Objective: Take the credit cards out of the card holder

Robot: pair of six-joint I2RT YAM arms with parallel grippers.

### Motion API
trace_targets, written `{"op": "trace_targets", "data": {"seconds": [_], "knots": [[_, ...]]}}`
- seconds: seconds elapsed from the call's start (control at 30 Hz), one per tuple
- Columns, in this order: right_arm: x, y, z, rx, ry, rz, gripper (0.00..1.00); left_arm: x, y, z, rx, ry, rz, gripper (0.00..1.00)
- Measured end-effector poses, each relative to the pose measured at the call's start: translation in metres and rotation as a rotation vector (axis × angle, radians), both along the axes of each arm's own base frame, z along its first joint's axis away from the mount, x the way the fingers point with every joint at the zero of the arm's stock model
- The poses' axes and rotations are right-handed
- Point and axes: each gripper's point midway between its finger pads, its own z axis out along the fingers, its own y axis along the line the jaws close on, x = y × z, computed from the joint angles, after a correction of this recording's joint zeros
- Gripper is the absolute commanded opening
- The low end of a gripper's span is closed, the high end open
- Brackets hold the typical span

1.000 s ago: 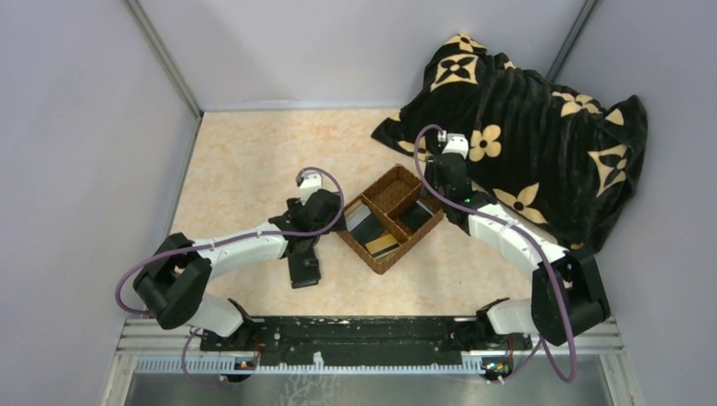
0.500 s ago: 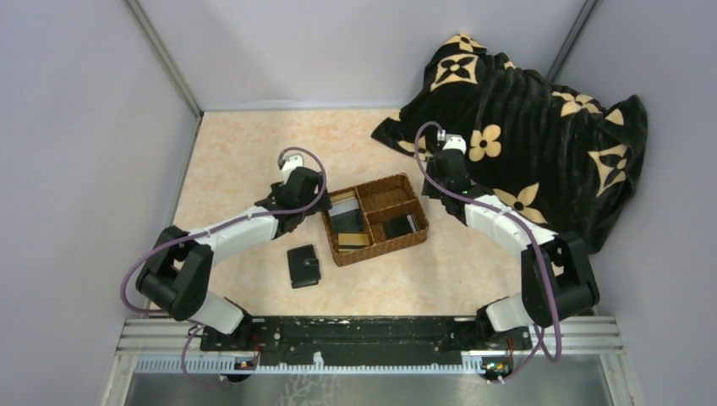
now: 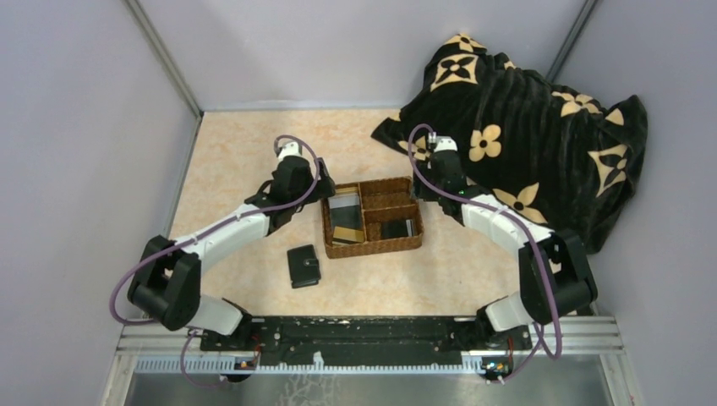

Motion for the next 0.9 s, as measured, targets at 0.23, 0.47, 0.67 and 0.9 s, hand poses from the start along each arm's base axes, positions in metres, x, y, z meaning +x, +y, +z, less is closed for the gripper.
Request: {"op": "trace_targets", "data": {"seconds": [0.23, 0.47, 0.67, 0.9], "knots": [[-0.001, 0.012, -0.024, -0.027, 0.06, 0.036, 0.58, -0.019, 0.003, -0.001, -0.028, 0.0, -0.034, 0.98], [0.012, 0.015, -0.034, -0.058, 0.084, 0.03, 0.58, -0.025, 0.009, -0.042, 0.023, 0.09, -0.021, 0.98], [0.043, 0.02, -0.032, -0.091, 0.06, 0.011, 0.58, -0.014, 0.015, -0.062, 0.036, 0.144, 0.015, 0.97], [0.056, 0.018, -0.072, -0.159, 0.138, -0.001, 0.58, 0.002, 0.027, -0.056, 0.005, 0.137, 0.059, 0.97]]}}
